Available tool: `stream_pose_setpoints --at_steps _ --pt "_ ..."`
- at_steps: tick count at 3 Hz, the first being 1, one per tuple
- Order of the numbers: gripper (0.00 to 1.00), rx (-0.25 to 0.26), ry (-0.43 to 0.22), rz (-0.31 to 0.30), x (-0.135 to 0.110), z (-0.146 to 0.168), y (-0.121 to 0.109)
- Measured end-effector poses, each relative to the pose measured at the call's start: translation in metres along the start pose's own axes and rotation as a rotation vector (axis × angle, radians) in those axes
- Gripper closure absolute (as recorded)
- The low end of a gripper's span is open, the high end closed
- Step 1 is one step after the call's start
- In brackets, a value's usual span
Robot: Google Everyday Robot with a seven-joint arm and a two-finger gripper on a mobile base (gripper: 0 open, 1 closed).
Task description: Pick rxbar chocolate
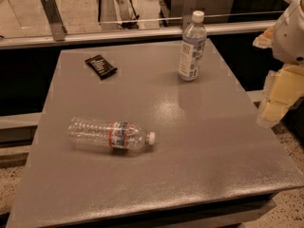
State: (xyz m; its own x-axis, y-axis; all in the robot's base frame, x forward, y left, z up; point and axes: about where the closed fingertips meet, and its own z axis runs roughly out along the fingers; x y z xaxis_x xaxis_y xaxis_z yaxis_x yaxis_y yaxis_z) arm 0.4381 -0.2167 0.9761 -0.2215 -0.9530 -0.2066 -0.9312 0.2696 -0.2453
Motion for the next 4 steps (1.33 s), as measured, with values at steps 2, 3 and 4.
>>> stream_pose_setpoints --at_steps 2,3,4 --pt "0.00 0.004 -0.022 -0.003 -0.007 0.001 -0.002" --pt "0.00 -0.008 -0.106 -0.033 -0.048 0.021 -0.006" --pt "0.00 -0.052 -0.217 -0.083 -0.113 0.042 0.001"
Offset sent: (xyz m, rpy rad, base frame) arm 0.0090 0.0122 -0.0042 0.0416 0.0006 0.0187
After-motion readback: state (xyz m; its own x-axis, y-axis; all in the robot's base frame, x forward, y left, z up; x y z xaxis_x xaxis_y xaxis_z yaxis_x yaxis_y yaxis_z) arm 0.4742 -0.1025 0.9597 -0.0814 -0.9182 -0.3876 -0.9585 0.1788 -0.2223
